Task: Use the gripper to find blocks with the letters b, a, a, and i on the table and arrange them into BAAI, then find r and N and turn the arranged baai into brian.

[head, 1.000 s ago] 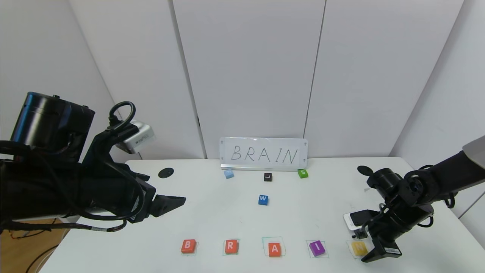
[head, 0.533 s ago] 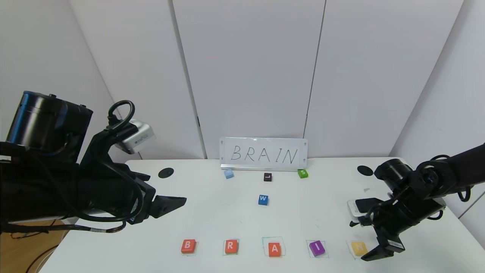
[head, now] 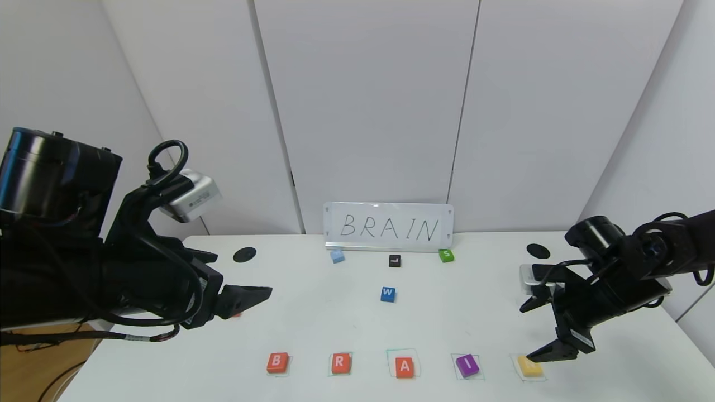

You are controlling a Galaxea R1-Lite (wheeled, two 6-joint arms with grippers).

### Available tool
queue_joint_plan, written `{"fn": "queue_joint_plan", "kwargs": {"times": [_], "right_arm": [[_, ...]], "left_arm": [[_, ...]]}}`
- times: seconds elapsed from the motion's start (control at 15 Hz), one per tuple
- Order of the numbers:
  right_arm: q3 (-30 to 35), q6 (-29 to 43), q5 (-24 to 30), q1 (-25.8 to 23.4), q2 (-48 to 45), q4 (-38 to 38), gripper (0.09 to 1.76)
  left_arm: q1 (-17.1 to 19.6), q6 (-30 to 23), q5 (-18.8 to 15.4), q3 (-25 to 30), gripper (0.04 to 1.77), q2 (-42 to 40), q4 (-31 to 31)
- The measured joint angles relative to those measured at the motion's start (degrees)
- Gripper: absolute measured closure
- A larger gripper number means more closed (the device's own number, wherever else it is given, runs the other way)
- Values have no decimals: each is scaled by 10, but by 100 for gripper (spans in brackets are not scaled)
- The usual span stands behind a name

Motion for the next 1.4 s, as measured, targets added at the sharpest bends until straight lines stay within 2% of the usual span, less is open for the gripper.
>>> {"fn": "queue_joint_plan", "kwargs": {"times": [0.27, 0.47, 0.53, 0.67, 0.8, 1.0, 1.2, 1.4], "right_arm": [[28, 0, -16, -2, -29, -19, 19], [49, 6, -84, 1, -61, -21, 17], [52, 9, -90, -6, -71, -26, 17], [53, 37, -92, -25, -77, -72, 16], [56, 126, -97, -39, -79, -113, 16], [71, 276, -154, -44, -97, -131, 15], [102, 412, -171, -37, -161, -167, 15], [161, 502, -178, -35, -259, -264, 15]], "left_arm": [[2, -1, -1, 1, 9, -10, 0], [7, -4, -1, -2, 9, -13, -2], [7, -5, -1, -5, 9, -13, -2], [11, -4, -2, -7, 9, -13, -2], [18, -4, -6, -8, 9, -12, -3], [26, -10, -13, -19, 9, -5, -3], [27, -26, -24, -27, 9, 1, -3], [34, -31, -14, -32, 9, 1, -2]]}}
